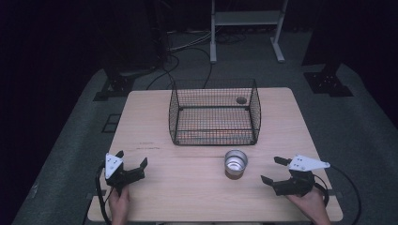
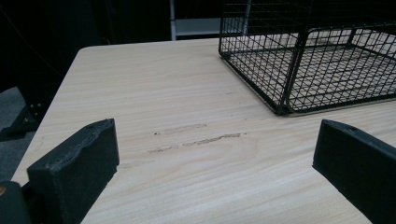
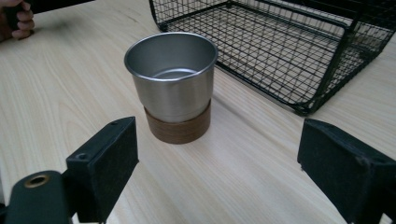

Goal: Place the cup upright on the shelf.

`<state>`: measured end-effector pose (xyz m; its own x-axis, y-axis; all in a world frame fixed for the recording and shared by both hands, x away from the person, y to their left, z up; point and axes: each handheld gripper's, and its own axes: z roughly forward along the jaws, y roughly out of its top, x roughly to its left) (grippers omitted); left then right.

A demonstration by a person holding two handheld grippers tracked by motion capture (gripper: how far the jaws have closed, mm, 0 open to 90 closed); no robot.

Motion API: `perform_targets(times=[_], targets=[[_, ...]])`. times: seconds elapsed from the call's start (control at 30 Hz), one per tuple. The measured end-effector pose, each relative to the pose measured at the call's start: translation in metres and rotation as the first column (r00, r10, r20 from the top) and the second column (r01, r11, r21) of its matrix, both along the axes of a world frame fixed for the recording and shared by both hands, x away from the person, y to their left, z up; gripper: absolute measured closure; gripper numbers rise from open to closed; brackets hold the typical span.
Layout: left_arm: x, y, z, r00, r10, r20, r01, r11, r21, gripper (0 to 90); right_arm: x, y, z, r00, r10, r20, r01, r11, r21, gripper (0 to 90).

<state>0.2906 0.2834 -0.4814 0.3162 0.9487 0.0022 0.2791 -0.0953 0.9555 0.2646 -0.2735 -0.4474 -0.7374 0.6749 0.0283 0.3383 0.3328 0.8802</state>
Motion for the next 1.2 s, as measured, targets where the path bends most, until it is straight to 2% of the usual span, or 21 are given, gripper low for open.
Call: perform_targets(times=[0.57, 0.63, 0.7, 0.9, 1.2], targets=[[0.000, -0.001, 0.000, 1.0000, -0.002, 0.002, 0.002, 1.0000, 0.001, 0.0, 0.009, 0.037, -0.001, 0.9961, 0.085, -0.025, -0.086, 0.995, -0.041, 7.5], [0.000, -0.001, 0.000, 1.0000, -0.002, 0.001, 0.002, 1.0000, -0.001, 0.0, 0.012, 0.044, -0.003, 0.9949, 0.095, -0.033, -0.096, 0.995, -0.034, 7.5], [0.000, 0.000, 0.000, 1.0000, -0.002, 0.001, 0.002, 1.0000, -0.001, 0.0, 0.014, 0.048, -0.004, 0.9956, 0.088, -0.032, -0.090, 0.995, -0.050, 7.5], [0.000, -0.001, 0.000, 1.0000, -0.005, 0.003, 0.005, 1.0000, 0.005, 0.0, 0.021, 0.055, -0.007, 0.9932, 0.101, -0.057, -0.105, 0.993, -0.058, 3.2], [0.000, -0.001, 0.000, 1.0000, -0.005, 0.001, 0.005, 1.0000, 0.003, 0.0, 0.029, 0.065, -0.009, 0.9918, 0.103, -0.075, -0.109, 0.991, -0.075, 2.7]])
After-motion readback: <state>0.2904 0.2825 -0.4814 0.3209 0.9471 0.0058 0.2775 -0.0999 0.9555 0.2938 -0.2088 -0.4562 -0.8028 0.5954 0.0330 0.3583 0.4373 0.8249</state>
